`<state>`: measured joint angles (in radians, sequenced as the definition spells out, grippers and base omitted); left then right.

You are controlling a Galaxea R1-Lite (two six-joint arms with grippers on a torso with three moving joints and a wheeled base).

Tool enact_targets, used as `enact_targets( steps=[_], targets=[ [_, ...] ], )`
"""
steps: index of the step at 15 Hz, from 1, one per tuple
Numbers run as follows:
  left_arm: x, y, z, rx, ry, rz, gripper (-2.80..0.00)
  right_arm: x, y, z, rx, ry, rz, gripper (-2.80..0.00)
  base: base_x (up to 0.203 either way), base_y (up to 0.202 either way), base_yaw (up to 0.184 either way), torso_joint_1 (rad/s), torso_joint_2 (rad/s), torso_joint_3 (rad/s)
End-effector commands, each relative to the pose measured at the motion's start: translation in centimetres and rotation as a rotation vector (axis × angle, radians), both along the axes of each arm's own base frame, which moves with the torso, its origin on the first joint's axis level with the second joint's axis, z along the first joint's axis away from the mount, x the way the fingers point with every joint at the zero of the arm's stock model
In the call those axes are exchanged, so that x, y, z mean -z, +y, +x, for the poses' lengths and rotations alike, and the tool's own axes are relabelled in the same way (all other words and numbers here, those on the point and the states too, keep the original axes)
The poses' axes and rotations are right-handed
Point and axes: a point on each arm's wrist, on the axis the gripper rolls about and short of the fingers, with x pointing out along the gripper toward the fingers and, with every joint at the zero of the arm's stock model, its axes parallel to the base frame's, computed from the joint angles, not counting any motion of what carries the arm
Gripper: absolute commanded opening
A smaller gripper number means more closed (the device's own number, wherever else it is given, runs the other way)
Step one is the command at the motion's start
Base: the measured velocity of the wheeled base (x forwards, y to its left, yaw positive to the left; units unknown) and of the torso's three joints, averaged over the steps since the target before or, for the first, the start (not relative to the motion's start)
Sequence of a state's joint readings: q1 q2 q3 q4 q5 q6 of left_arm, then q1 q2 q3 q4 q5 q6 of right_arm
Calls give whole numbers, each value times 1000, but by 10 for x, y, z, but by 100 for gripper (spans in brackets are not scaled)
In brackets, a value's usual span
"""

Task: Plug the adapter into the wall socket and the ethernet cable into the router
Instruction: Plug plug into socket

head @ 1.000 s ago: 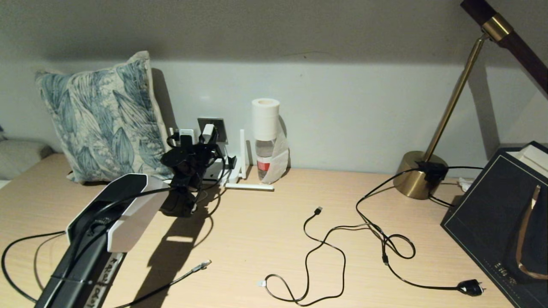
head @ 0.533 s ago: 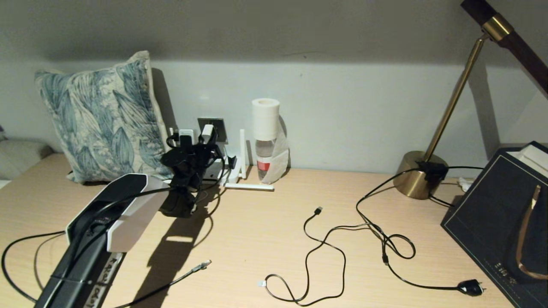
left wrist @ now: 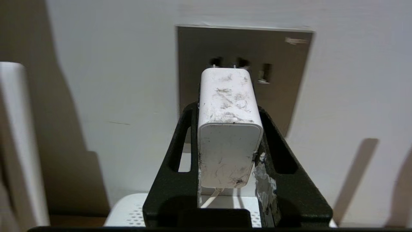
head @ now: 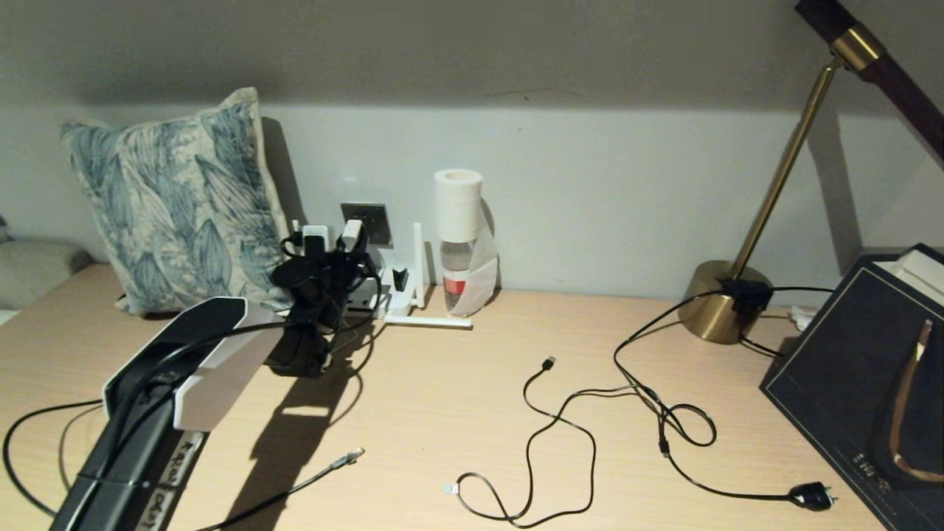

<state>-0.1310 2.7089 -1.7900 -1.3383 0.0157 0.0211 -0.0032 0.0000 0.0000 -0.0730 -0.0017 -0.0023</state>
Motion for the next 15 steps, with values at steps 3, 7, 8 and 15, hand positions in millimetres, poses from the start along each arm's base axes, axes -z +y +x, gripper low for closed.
enact_targets(
  steps=[3,7,8,15],
  targets=[
    [-6,3,2,-5,-25,-2,-280,7,0,2,0,25,-1,-280,0,0,0,0,0,0],
    [-15,2,7,-1,-41,-3,-280,7,0,2,0,25,-1,-280,0,0,0,0,0,0],
    [-16,1,8,1,-41,-3,-280,7,0,2,0,25,-1,-280,0,0,0,0,0,0],
    [-8,-2,6,3,-8,-1,-280,7,0,2,0,25,-1,-280,0,0,0,0,0,0]
  ],
)
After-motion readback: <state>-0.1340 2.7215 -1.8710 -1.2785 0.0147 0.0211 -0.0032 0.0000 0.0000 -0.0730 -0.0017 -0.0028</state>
